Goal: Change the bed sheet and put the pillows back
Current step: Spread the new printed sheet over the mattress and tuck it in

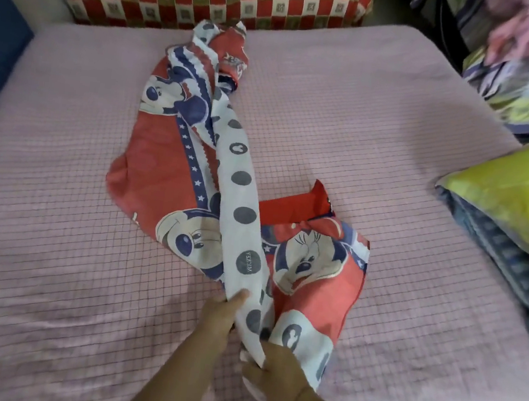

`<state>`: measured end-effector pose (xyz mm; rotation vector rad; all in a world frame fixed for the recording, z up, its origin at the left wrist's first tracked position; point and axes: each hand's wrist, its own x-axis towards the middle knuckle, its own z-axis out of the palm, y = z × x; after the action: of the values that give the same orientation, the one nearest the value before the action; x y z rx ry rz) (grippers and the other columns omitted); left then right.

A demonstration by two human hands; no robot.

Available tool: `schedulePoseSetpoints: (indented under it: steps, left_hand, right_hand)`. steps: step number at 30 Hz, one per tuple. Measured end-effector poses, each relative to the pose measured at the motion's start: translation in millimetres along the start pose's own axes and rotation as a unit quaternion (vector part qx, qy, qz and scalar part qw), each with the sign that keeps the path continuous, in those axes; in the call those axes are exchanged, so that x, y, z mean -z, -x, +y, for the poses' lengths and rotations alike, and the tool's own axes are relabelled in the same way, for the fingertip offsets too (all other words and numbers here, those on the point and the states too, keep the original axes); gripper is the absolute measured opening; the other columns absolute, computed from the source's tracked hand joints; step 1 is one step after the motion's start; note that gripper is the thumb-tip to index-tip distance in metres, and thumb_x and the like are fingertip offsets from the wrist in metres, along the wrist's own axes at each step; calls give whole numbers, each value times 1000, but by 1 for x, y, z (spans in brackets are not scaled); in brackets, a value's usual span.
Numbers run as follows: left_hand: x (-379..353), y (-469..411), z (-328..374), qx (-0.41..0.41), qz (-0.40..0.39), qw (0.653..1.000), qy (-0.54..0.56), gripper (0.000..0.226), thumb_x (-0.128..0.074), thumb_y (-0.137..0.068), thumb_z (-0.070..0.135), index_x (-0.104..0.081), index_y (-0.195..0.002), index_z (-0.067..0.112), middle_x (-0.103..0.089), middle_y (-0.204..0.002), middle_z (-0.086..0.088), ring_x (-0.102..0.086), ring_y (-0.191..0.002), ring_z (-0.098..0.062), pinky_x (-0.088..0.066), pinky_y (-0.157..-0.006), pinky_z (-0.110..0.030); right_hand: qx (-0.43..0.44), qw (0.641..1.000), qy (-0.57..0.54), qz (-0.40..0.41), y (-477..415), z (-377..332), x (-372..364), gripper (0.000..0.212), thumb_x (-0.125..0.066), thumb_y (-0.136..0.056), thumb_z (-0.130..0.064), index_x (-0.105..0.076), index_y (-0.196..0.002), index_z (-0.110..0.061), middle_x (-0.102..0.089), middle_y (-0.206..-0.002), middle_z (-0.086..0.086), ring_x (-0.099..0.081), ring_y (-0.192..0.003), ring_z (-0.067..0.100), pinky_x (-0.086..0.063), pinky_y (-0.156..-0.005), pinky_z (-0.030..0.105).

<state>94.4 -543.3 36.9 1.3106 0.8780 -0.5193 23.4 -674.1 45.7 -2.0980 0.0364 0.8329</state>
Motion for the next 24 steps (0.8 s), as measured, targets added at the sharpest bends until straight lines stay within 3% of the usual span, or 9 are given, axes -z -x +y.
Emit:
schedulePoseSetpoints:
  steps: [2,4,8,12,14,17,19,22,24]
  left_hand:
    - [22,5,-1,4,20,1000,11,25,-69,-89,20,-68,-102,-2,-72,-89,-16,-68,-80,-30,-55,-69,-34]
    - [47,9,-5,5,25,999,25,23,-68,-90,20,-69,-100,-1,-72,-94,-18,-68,-83,-32,-56,-73,-36]
    - [106,23,-19,7,47,998,38,24,-70,-89,22,-70,-94,-2,-73,-92,-19,-70,-85,-34,-56,-79,-42]
    - [171,39,-34,10,96,994,47,22,-67,-90,17,-67,-86,-4,-70,-78,-17,-66,-75,-32,-54,-73,-40]
    - [207,43,-46,10,116,992,52,23,-67,-90,19,-66,-92,-5,-69,-89,-22,-66,-79,-34,-54,-74,-40]
    - [256,45,-66,14,154,987,36,28,-68,-90,24,-67,-100,-2,-68,-104,-22,-65,-90,-35,-53,-87,-46]
    - [285,45,-77,27,180,983,28,32,-68,-90,24,-66,-106,-3,-67,-111,-22,-64,-94,-35,-51,-90,-47]
    - [307,51,-80,31,206,978,14,36,-68,-90,27,-65,-106,-5,-66,-112,-23,-63,-91,-36,-52,-77,-41]
    - [306,61,-71,14,216,976,-5,34,-66,-92,27,-63,-102,-5,-66,-99,-19,-61,-80,-32,-47,-62,-32]
  right_hand:
    - [17,1000,-15,-13,6,3,-6,13,-61,-77,-49,-62,-83,-37,-60,-81,-13,-60,-86,10,-46,-78,21]
    - [30,999,-23,-14,11,7,-14,20,-67,-84,-38,-67,-100,-26,-61,-86,-13,-59,-81,4,-43,-74,11]
    - [-21,985,-165,40,17,16,-25,6,-64,-90,-8,-65,-90,-14,-61,-87,2,-56,-56,-1,-48,-58,17]
    - [-60,964,-225,131,7,25,-29,13,-57,-95,-12,-66,-86,-13,-63,-83,1,-60,-77,17,-49,-64,19]
    - [-96,951,-230,180,0,35,-30,15,-57,-96,-21,-66,-87,-13,-64,-81,2,-60,-79,23,-48,-71,24]
    - [-138,953,-176,204,-6,50,-34,30,-50,-96,-42,-65,-92,-16,-68,-93,5,-63,-92,25,-49,-86,38]
    - [-152,954,-151,211,-9,58,-36,46,-46,-95,-51,-65,-94,-9,-67,-98,11,-62,-93,28,-48,-86,41]
    - [-163,952,-121,227,-11,60,-37,73,-43,-85,-69,-63,-108,-2,-65,-108,13,-58,-99,30,-44,-86,37]
    - [-168,942,-152,247,-9,44,-35,62,-54,-92,-50,-52,-131,-2,-53,-132,16,-51,-118,31,-39,-96,36]
